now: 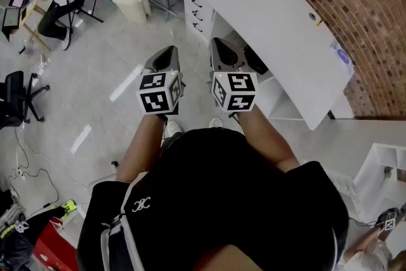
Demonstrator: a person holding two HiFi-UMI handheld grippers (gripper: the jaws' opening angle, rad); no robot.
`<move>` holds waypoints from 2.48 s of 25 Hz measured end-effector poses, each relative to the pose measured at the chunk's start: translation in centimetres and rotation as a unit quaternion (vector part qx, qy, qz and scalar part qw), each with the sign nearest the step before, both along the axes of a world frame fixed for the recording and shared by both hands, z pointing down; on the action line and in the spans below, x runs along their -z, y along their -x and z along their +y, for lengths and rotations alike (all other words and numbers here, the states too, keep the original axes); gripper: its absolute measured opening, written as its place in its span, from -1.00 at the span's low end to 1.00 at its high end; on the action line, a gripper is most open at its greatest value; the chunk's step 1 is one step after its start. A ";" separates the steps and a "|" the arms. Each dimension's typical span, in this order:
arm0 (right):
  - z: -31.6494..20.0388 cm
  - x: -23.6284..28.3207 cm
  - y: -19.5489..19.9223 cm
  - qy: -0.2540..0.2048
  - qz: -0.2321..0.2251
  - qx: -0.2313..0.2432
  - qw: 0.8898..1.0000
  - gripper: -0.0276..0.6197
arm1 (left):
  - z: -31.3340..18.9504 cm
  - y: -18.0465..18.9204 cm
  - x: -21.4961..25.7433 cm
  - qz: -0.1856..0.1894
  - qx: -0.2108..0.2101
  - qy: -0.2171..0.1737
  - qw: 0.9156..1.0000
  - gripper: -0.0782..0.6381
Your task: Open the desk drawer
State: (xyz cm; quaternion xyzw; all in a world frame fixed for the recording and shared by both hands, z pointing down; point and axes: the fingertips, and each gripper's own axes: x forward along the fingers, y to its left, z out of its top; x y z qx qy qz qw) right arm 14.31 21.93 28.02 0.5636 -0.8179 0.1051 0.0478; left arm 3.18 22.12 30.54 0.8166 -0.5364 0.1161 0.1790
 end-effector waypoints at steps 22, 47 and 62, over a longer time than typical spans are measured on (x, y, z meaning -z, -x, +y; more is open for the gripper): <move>-0.9 -0.9 2.9 0.012 0.018 -0.026 0.999 -0.92 | -1.4 3.4 -0.6 0.026 -0.015 0.007 1.000 -0.79; -7.2 -4.2 9.2 0.040 0.022 -0.058 0.997 -0.92 | -8.3 9.4 -4.5 0.050 -0.055 0.036 0.997 -0.79; -24.4 -5.0 3.6 0.045 0.002 -0.003 0.999 -0.92 | -23.7 3.5 -4.8 0.015 -0.012 0.042 0.999 -0.79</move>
